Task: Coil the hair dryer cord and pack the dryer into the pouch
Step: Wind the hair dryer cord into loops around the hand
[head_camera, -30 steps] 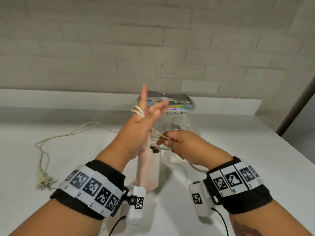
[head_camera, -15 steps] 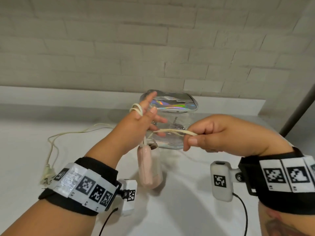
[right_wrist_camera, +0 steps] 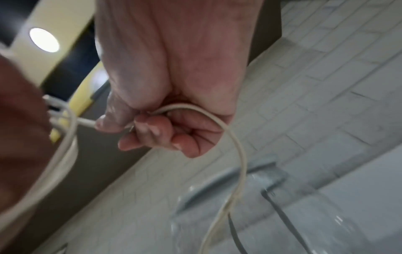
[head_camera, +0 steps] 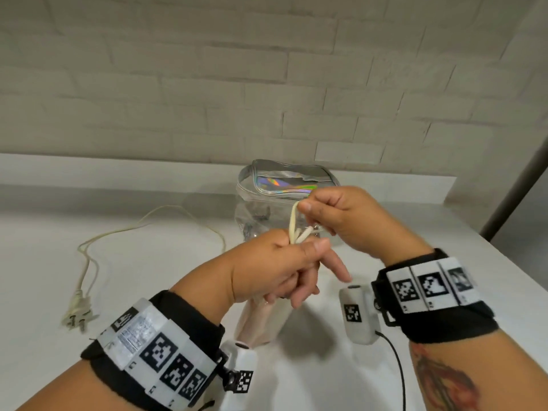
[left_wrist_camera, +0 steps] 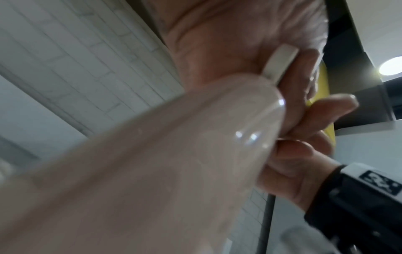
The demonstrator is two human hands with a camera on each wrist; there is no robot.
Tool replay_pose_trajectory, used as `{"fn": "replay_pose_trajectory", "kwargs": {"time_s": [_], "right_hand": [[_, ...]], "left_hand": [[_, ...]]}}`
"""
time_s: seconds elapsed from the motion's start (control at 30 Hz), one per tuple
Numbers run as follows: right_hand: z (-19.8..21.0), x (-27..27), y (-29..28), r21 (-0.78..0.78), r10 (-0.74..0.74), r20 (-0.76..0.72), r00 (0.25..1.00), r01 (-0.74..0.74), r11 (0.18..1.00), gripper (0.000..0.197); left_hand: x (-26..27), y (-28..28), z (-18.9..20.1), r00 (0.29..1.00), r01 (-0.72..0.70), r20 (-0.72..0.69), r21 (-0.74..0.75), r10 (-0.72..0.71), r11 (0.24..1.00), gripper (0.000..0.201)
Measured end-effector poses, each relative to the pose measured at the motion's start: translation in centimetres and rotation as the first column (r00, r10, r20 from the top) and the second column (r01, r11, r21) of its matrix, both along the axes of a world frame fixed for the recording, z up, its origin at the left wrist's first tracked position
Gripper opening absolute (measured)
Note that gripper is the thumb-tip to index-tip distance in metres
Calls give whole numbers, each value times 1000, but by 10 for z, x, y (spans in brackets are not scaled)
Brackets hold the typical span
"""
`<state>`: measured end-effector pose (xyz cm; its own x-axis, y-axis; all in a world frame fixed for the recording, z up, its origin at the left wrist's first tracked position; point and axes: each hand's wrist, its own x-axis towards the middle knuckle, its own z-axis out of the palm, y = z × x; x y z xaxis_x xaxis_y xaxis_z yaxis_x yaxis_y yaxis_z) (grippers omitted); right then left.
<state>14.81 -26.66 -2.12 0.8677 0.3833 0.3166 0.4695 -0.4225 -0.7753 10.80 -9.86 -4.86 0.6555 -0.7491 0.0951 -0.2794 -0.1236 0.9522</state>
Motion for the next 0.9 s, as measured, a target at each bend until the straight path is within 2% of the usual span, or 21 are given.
{"fn": "replay_pose_trajectory", "kwargs": {"time_s": [0.07,0.13,0.17,0.2,0.23,0.27,0.3,0.37,0.43,0.5,0.6,0.67,0.73,0.83,0.9], "right_hand": [[-32,13,24,-124,-89,-146,985,71,990,40],[-62,12,39,-308,-248,-176,953,185,933,36],[-72,11,38,-273,-165,-183,969,111,956,31],[-73,13,39,-152,-47,-207,977,16,988,25],[-67,9,38,-89,8,-264,964,-32,995,19],[-67,7,32,-96,35,-227,973,-58,994,21],[-70,7,20,-244,25,-155,988,-63,968,29],[-78,11,26,-540,9,-28,1000,-23,841,42],[-76,5,32,-682,73,70,995,-6,731,35],[-62,0,29,-723,87,111,990,20,690,26],[-42,-15,25,-751,130,112,985,-1,660,24],[-20,-27,23,-731,155,80,985,-48,681,24],[0,-32,16,-629,170,31,985,-113,769,22],[26,-34,2,-374,181,-8,983,-171,912,15],[37,-34,-6,-207,180,3,984,-176,962,11]], "left_hand": [[4,2,-3,999,-48,-14,-78,47,996,51],[10,4,-6,995,-95,-29,-176,92,980,56],[13,6,-8,993,-118,-48,-235,110,965,60],[16,7,-9,989,-142,-73,-299,126,944,62],[18,8,-11,983,-176,-105,-363,147,915,62],[20,8,-11,975,-217,-144,-424,172,879,61],[22,7,-12,962,-265,-186,-476,199,839,60],[25,7,-12,929,-367,-266,-550,259,750,61],[30,9,-12,894,-447,-304,-562,328,696,69],[34,12,-12,872,-489,-260,-514,415,705,70],[40,19,-11,826,-548,-122,-405,551,732,58],[42,26,-9,795,-587,-63,-330,603,740,55],[42,30,-7,791,-596,-40,-279,611,753,51],[34,31,-1,812,-567,19,-205,583,798,44],[27,29,4,857,-505,28,-155,515,849,46]]}}
